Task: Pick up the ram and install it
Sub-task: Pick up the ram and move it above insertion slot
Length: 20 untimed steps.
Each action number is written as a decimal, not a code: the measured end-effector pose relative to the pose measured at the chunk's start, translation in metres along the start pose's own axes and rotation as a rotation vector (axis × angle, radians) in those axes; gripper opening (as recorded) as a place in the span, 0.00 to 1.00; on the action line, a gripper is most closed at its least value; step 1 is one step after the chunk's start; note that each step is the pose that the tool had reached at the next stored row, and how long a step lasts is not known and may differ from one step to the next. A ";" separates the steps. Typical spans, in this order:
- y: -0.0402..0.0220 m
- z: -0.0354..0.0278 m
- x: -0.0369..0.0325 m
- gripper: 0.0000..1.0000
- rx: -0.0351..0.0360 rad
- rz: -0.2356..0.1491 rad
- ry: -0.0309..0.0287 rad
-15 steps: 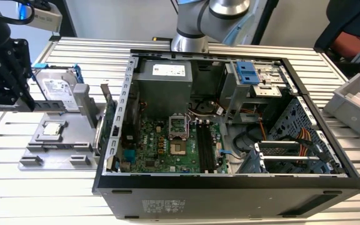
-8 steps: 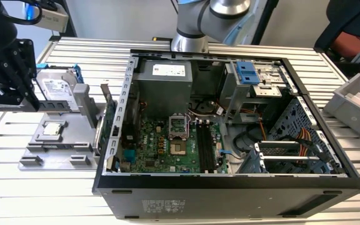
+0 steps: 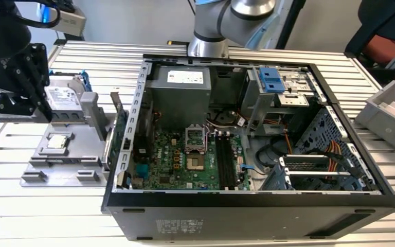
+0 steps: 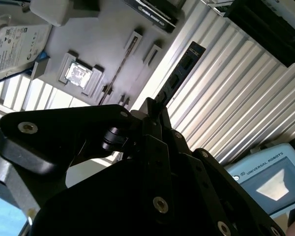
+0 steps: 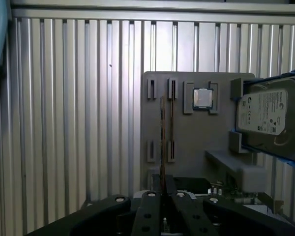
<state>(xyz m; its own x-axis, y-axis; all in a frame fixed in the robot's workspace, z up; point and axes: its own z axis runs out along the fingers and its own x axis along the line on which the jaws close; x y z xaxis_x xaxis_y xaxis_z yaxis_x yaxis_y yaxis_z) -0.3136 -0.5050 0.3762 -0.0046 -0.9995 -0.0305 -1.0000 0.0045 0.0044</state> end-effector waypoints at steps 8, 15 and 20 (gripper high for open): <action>-0.0117 -0.0001 -0.0001 0.00 -0.0001 0.000 0.0001; -0.0217 -0.0001 -0.0001 0.00 -0.0001 0.000 0.0001; -0.0286 -0.0002 -0.0001 0.00 -0.0001 0.000 0.0001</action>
<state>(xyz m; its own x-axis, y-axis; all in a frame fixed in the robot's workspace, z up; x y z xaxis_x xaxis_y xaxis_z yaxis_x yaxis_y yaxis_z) -0.2850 -0.5050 0.3763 -0.0046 -0.9995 -0.0304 -1.0000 0.0045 0.0045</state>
